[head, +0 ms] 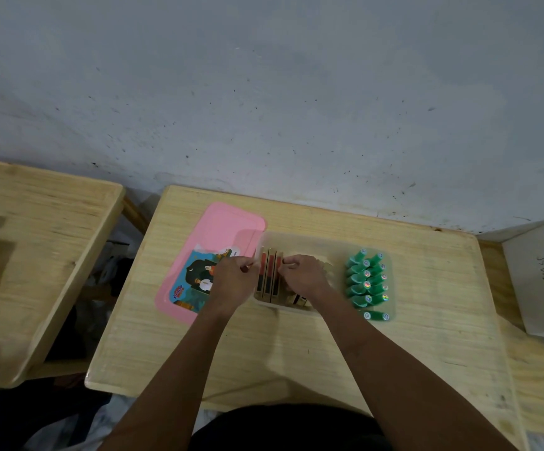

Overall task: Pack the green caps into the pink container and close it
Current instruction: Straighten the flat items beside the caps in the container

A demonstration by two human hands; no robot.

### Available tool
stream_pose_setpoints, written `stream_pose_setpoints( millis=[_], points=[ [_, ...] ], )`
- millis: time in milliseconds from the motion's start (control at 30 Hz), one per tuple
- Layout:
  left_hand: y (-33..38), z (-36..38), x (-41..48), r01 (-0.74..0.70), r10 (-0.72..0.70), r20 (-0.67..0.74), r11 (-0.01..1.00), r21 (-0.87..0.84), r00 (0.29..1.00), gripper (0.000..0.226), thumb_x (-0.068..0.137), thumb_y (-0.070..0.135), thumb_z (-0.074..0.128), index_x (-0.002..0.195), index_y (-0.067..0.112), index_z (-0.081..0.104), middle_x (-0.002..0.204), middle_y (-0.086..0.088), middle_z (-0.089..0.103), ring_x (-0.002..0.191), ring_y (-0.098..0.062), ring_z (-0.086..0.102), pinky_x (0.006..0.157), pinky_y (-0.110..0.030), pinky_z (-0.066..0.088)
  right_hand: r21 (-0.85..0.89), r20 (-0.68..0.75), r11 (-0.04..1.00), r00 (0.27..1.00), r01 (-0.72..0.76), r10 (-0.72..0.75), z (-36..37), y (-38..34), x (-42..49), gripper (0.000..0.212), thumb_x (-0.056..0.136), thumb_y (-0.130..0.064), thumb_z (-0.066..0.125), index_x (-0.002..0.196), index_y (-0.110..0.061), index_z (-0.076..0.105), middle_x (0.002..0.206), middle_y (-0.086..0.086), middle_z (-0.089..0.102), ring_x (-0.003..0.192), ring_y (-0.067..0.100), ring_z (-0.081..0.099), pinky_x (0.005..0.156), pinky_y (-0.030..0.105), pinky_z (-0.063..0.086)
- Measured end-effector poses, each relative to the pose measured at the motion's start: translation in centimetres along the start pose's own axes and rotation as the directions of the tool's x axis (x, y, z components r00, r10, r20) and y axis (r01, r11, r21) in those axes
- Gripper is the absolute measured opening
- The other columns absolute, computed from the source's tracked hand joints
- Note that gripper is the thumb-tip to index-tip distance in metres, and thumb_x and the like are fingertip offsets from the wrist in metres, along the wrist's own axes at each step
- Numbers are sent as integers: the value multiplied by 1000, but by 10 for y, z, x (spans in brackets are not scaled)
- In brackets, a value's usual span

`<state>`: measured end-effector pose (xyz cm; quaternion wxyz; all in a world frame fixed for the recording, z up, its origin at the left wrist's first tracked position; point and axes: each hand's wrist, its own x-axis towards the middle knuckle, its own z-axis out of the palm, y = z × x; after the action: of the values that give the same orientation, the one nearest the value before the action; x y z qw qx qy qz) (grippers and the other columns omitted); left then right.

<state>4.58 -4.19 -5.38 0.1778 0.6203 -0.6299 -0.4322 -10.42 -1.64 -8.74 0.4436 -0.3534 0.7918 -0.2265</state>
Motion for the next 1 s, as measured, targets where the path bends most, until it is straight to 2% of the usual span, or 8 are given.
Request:
stream_pose_setpoints(
  millis=[167,267,400,600,700,767,867,1000],
  points=[
    [-1,0,0,-6,6,-1,1000,3,1000,28,91,20,59,114,6,67,104,-9,72,88,-17,66,83,-28,54,27,-94,1000,995,-13,15,2,-5,-4,24,93,-22,57,98,-7,76,93,11,75,86,28,71,86,41,56],
    [-2,0,0,1,-1,-6,1000,-4,1000,28,90,19,59,115,6,66,110,-9,71,93,-16,65,86,-27,52,4,-80,998,995,-64,64,5,-5,-4,32,96,-26,55,81,-6,75,72,11,72,64,24,68,66,32,58],
    [-1,1,0,3,-3,-14,1000,-12,1000,29,90,19,59,115,5,66,110,-10,70,93,-15,64,86,-26,51,-71,-58,990,991,-122,118,8,-4,-5,40,99,-30,51,74,-4,68,58,3,60,50,14,57,47,21,42],
    [-1,1,-1,13,-13,-14,1000,-9,1000,29,91,19,59,115,5,66,107,-11,71,91,-20,67,87,-35,55,-220,41,974,997,-47,58,1,-6,-7,42,99,-31,49,86,2,72,78,12,72,54,12,55,46,19,38],
    [-1,1,-1,9,-9,-22,1000,-8,1000,29,91,19,60,115,4,66,110,-12,70,93,-21,66,89,-34,54,-272,26,962,999,-27,36,-8,-6,-13,37,95,-27,53,75,0,69,61,4,62,50,11,52,45,22,36],
    [-1,1,0,0,0,-26,1000,-1,1000,29,90,19,60,115,4,66,108,-12,71,90,-21,67,87,-33,54,-257,-67,965,997,-41,24,-25,-3,-14,32,89,-19,56,61,-4,59,52,1,52,46,12,47,45,21,37],
    [-3,1,1,-17,18,-19,1000,22,1000,29,91,19,59,114,4,67,102,-12,72,85,-21,67,83,-30,54,-275,-179,960,984,-52,2,-53,6,-13,29,87,-13,55,63,2,62,54,6,54,49,17,51,49,20,40],
    [-4,1,2,-22,22,-13,999,36,1000,29,91,19,59,114,4,66,102,-11,72,81,-18,64,80,-26,51,-435,-49,899,998,-53,36,-49,15,-14,29,88,-22,56,62,-10,60,61,4,57,63,20,59,62,27,52]
  ],
)
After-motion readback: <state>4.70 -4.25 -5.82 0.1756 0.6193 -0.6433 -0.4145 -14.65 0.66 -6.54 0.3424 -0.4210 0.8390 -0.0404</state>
